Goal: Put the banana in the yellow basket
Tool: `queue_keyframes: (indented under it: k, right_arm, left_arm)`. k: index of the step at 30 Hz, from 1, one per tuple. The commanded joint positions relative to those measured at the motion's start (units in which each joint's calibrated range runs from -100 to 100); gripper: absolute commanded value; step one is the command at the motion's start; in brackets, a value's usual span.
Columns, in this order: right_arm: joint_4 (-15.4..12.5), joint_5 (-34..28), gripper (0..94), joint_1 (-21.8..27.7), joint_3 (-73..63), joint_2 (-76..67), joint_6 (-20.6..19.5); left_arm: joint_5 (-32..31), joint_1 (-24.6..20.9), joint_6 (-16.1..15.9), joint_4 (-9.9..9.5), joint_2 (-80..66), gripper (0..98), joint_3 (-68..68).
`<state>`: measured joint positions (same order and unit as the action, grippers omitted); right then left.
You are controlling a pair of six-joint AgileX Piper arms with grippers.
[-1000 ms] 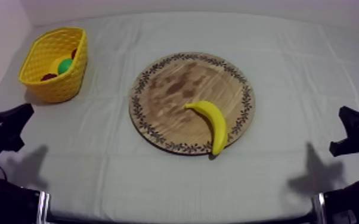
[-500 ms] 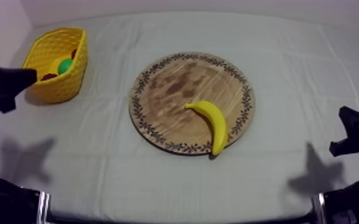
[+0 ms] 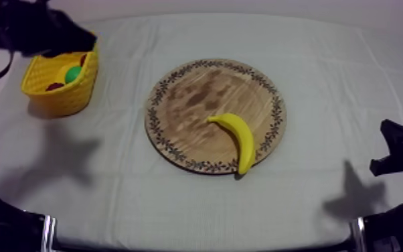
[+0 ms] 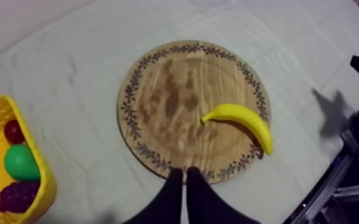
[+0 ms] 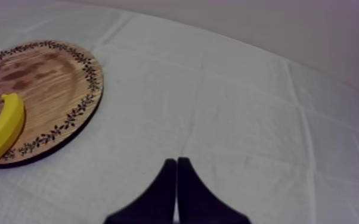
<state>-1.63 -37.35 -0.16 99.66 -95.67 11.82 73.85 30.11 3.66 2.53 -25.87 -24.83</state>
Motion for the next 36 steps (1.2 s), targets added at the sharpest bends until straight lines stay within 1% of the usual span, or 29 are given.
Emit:
queue_keyframes:
  k: [1,7,16,22,27,30,32,34,36]
  right_arm:
    - [0.0,0.0,0.3,0.0,0.0,0.0,0.0]
    - [0.0,0.0,0.3,0.0,0.0,0.0,0.0]
    - [0.0,0.0,0.3,0.0,0.0,0.0,0.0]
    - [0.0,0.0,0.3,0.0,0.0,0.0,0.0]
    - [0.0,0.0,0.3,0.0,0.0,0.0,0.0]
    - [0.0,0.0,0.3,0.0,0.0,0.0,0.0]
    - [0.0,0.0,0.3,0.0,0.0,0.0,0.0]
    - [0.0,0.0,0.3,0.0,0.0,0.0,0.0]
    - [0.0,0.0,0.3,0.0,0.0,0.0,0.0]
  left_arm:
    - [2.4,1.1,-0.2,0.06,8.9,0.0,8.8]
    - [6.9,4.3,-0.4,0.29,19.5,0.0,20.0]
    - [10.5,9.4,0.3,1.10,31.3,0.0,31.1]
    - [14.2,12.6,1.0,0.66,38.7,0.0,38.5]
    - [15.6,14.2,0.6,0.57,42.6,0.0,41.3]
    - [15.8,14.2,-1.7,0.73,43.7,0.0,42.0]
    - [16.0,14.1,-3.9,0.76,44.3,0.0,43.1]
    - [16.7,14.1,-7.2,0.55,44.9,0.0,44.7]
    - [17.8,14.1,-11.2,0.08,45.5,0.4,46.4]
